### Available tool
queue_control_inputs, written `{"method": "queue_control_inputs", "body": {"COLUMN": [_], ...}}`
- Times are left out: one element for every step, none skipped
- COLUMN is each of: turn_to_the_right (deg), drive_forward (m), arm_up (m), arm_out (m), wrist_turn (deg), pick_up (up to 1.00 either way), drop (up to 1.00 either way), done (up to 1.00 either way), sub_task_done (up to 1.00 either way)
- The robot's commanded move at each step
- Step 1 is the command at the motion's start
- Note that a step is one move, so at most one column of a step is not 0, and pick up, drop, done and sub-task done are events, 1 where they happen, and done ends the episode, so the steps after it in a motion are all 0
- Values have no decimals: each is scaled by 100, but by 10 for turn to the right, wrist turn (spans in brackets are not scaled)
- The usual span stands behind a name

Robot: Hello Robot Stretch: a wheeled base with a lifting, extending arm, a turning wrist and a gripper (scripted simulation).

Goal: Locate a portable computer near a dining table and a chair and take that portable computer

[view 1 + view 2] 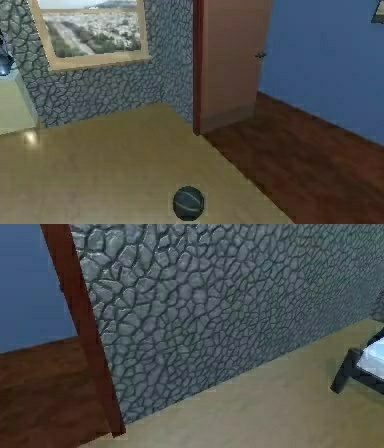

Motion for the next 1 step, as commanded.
{"method": "queue_control_inputs", "body": {"turn_to_the_right": [450], "drive_forward": [0], "arm_up": [0], "arm_out": [0], "wrist_turn": [0], "pick_up": [0], "drop": [0], "done": [0], "sub_task_done": [0]}}
